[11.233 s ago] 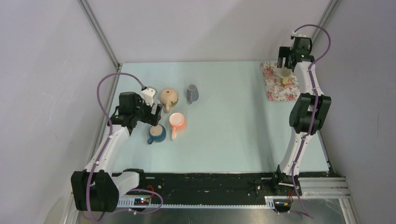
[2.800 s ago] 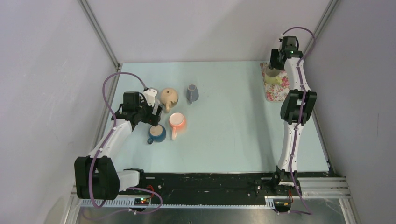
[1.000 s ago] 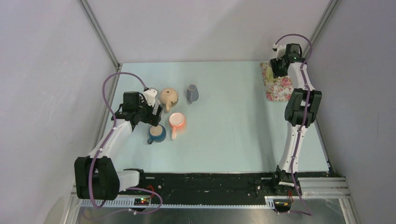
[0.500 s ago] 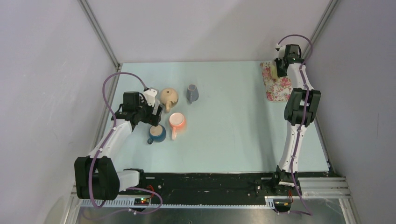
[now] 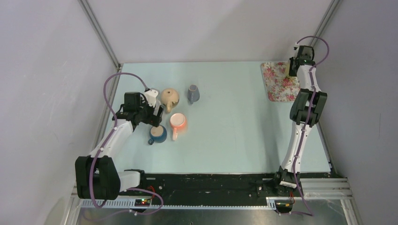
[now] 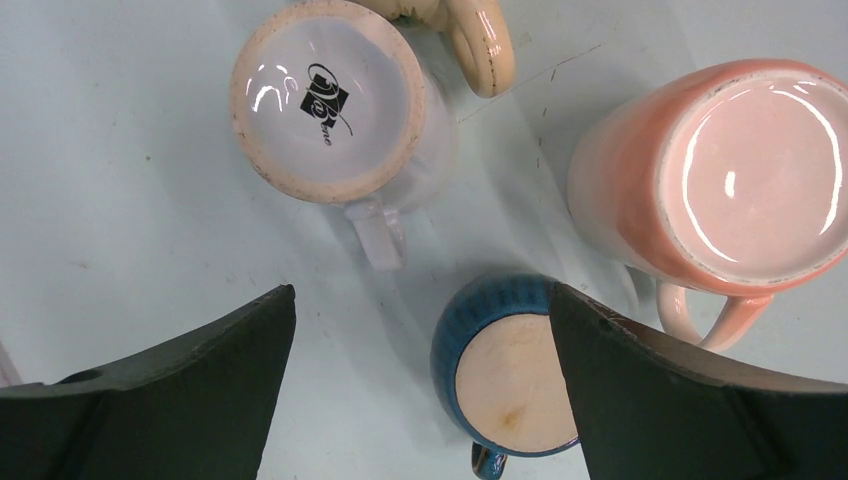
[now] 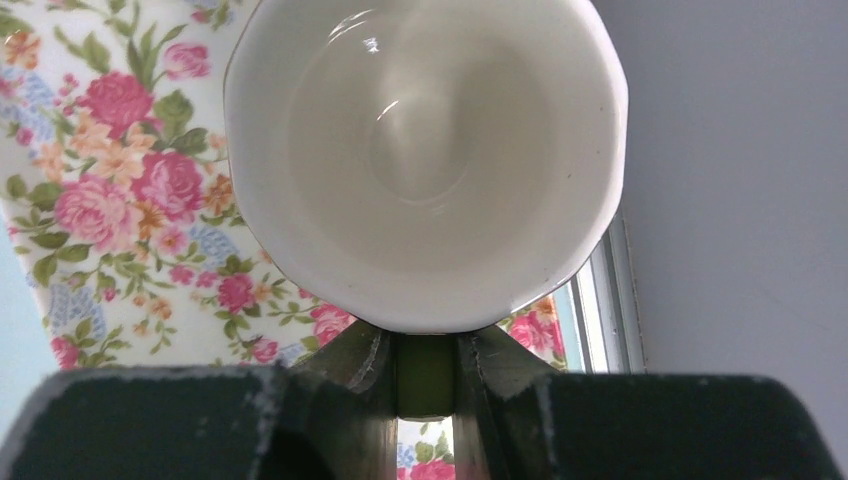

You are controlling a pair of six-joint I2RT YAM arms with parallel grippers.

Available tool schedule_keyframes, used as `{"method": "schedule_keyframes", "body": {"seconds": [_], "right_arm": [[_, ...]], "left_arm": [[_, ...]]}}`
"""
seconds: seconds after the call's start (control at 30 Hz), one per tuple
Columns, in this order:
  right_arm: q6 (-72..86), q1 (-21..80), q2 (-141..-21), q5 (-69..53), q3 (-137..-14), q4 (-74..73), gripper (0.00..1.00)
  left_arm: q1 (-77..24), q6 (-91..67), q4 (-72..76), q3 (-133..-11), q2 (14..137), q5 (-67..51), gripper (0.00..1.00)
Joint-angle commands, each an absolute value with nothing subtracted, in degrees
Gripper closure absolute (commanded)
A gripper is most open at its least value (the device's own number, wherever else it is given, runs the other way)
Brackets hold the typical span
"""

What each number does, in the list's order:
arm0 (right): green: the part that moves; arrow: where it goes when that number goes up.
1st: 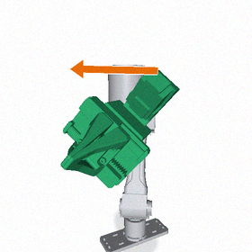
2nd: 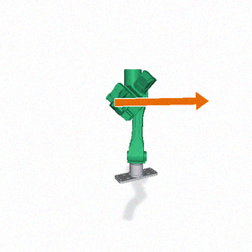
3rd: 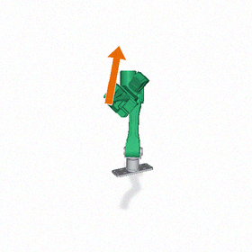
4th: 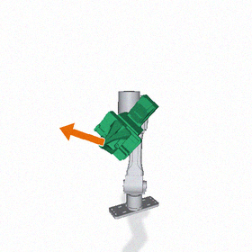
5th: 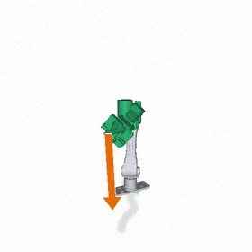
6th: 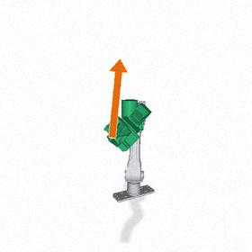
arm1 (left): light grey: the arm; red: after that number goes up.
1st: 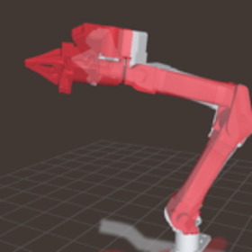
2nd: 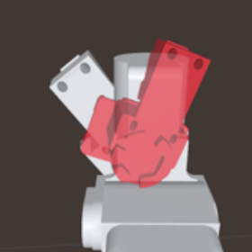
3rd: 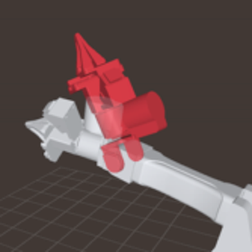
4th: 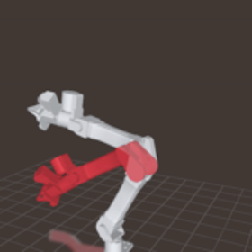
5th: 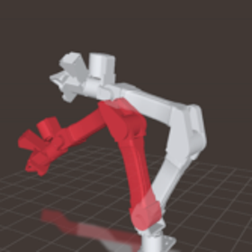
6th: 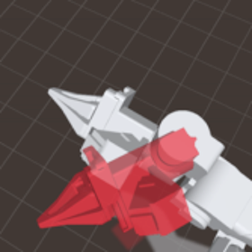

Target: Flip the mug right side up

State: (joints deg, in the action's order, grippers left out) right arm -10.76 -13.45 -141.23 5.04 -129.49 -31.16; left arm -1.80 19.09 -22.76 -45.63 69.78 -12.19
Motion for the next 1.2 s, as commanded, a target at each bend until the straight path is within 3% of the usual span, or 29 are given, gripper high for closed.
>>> {"method": "schedule_keyframes", "body": {"seconds": [0.0,0.1,0.27,0.47,0.77,1.0,1.17], "right_arm": [[-7.7,-14.7,-141.5,3.4,-133.5,-27.4,1.0],[-7.6,-15.0,-141.1,2.0,-133.1,-27.8,0.92],[-7.0,-15.0,-139.5,-0.7,-131.5,-27.8,0.58],[-6.5,-15.0,-138.1,-1.2,-130.4,-28.8,0.37],[-8.9,-12.6,-125.6,4.6,-120.7,-30.6,0.17],[-9.7,-9.1,-101.7,3.5,-96.4,-26.2,0.12],[-9.8,-7.9,-90.7,-4.5,-87.5,-28.6,0.11]], "left_arm": [[-1.4,19.7,-21.2,-45.5,70.4,-11.8,0.0],[-1.4,19.6,-21.1,-45.6,70.7,-11.7,0.0],[-1.4,19.7,-21.1,-45.6,70.7,-11.6,0.0],[-1.4,19.5,-21.1,-45.5,70.1,-11.8,0.0],[-1.5,17.3,-21.2,-47.5,70.6,-11.9,0.0],[-6.2,18.2,-21.6,-54.7,74.3,-9.0,0.0],[-14.2,15.5,-21.5,-65.9,83.4,-1.8,0.0]]}}
